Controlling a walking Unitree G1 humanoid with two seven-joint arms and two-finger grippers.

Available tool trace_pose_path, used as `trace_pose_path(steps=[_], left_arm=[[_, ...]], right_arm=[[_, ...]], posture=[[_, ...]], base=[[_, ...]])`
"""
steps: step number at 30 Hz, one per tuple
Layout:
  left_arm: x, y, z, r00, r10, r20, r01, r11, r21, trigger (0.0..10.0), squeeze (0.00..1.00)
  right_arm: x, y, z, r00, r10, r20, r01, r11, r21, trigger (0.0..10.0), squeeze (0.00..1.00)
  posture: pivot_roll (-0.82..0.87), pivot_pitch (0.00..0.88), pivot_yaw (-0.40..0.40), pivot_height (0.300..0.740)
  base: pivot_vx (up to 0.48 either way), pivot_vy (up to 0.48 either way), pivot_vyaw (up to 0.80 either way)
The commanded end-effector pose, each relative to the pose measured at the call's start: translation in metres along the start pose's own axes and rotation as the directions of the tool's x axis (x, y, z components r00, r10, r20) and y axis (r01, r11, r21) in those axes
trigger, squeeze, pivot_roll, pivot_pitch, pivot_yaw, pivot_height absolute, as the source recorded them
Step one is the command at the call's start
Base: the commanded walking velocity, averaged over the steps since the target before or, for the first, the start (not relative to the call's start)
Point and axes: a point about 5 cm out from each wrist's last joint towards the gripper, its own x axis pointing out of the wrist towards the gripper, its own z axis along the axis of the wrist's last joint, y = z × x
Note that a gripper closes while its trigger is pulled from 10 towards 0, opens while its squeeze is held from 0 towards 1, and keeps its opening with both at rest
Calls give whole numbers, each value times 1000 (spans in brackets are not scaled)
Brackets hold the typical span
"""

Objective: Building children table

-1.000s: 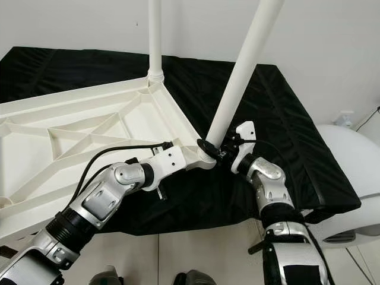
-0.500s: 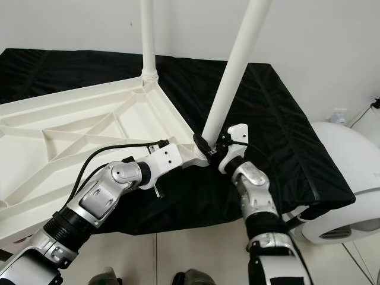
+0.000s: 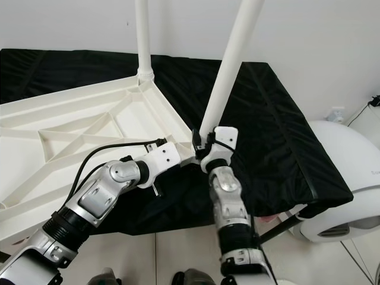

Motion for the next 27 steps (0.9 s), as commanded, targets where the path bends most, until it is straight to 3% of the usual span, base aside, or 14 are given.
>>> trace_pose_path(steps=[1, 15, 16, 17, 27], left_arm=[[12, -31, 13, 988, -142, 63, 141, 990, 22, 10000, 0], [13, -31, 14, 988, -138, 67, 136, 990, 23, 10000, 0], [13, -31, 14, 988, -139, 67, 137, 990, 24, 10000, 0], [13, -31, 14, 988, -139, 67, 138, 990, 24, 10000, 0], [12, -31, 14, 988, -138, 67, 137, 990, 25, 10000, 0]], right_arm=[[3, 16, 6, 999, 48, 15, -49, 999, 13, 10000, 0], [1, 5, 4, 1000, -10, -23, 10, 1000, 12, 10000, 0], [0, 2, 4, 999, -28, -26, 28, 1000, 7, 10000, 173], [0, -1, 4, 999, -36, -27, 36, 999, 2, 10000, 1000], [-1, -8, 1, 999, -36, -40, 36, 999, 3, 10000, 1000]], posture=[[47, 0, -108, 740], [47, 0, -113, 740], [46, 0, -112, 740], [46, 0, -112, 740], [46, 0, -112, 740]], base=[[0, 0, 0], [0, 0, 0], [0, 0, 0], [0, 0, 0], [0, 0, 0]])
